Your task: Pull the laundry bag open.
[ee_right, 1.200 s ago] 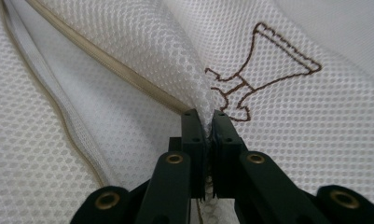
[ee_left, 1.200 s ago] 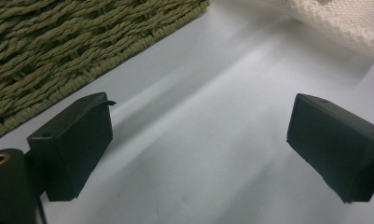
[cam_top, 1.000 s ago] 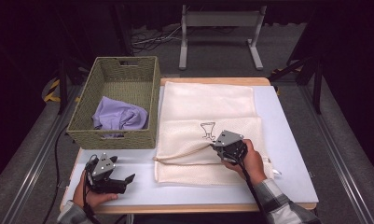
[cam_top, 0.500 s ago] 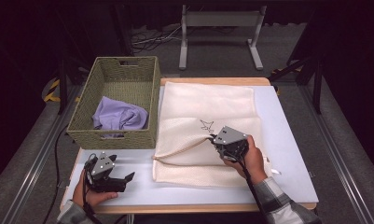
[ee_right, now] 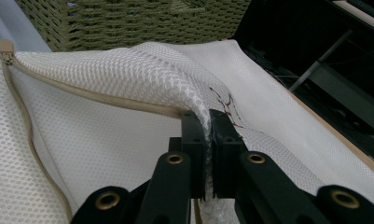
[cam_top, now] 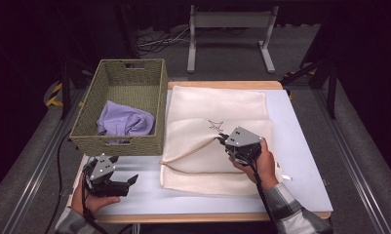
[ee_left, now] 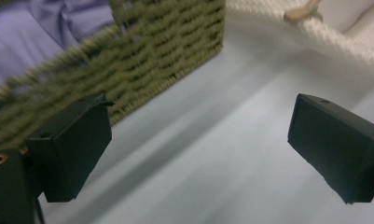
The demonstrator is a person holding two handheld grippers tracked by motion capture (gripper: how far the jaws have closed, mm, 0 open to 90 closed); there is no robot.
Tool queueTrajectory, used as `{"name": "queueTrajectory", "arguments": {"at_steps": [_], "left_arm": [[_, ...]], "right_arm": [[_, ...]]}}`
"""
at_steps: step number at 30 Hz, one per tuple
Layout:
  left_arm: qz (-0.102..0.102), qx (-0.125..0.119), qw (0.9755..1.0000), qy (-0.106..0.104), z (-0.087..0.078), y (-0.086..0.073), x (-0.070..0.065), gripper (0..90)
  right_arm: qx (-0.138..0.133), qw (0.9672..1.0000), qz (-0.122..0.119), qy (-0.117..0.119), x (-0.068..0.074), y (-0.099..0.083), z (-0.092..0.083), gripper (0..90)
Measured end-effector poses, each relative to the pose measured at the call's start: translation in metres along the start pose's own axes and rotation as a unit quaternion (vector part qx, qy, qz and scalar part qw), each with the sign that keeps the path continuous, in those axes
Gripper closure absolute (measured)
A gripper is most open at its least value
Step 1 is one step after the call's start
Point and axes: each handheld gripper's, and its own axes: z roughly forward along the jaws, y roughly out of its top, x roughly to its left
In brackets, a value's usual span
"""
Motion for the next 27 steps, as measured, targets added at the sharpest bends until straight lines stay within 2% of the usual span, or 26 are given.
{"name": "queueTrajectory", "arguments": {"at_steps": [2,6,13,15,23,27], "left_arm": [[-0.001,-0.009,1.0000,0.000,-0.005,0.008,0.003,6.6],[0.015,-0.015,0.9998,0.005,-0.008,0.021,0.006,6.1],[0.029,-0.019,0.9994,0.007,-0.007,0.038,0.015,6.1],[0.026,-0.024,0.9994,-0.001,-0.008,0.043,0.020,6.1],[0.038,-0.021,0.9991,0.002,-0.007,0.060,0.031,6.1],[0.045,-0.022,0.9987,-0.013,-0.004,0.072,0.040,6.7]], "right_arm": [[-0.004,1.0000,0.004,0.001,-0.002,0.000,0.000,86.7],[-0.009,0.9999,0.011,0.001,-0.005,0.003,0.000,86.7],[-0.016,0.9998,0.008,-0.005,-0.006,0.008,0.000,86.7],[-0.018,0.9998,0.006,-0.009,-0.007,0.009,-0.001,86.7],[-0.028,0.9995,0.006,-0.010,-0.007,0.014,-0.001,86.7],[-0.035,0.9993,0.004,-0.011,-0.007,0.017,-0.003,86.6]]}}
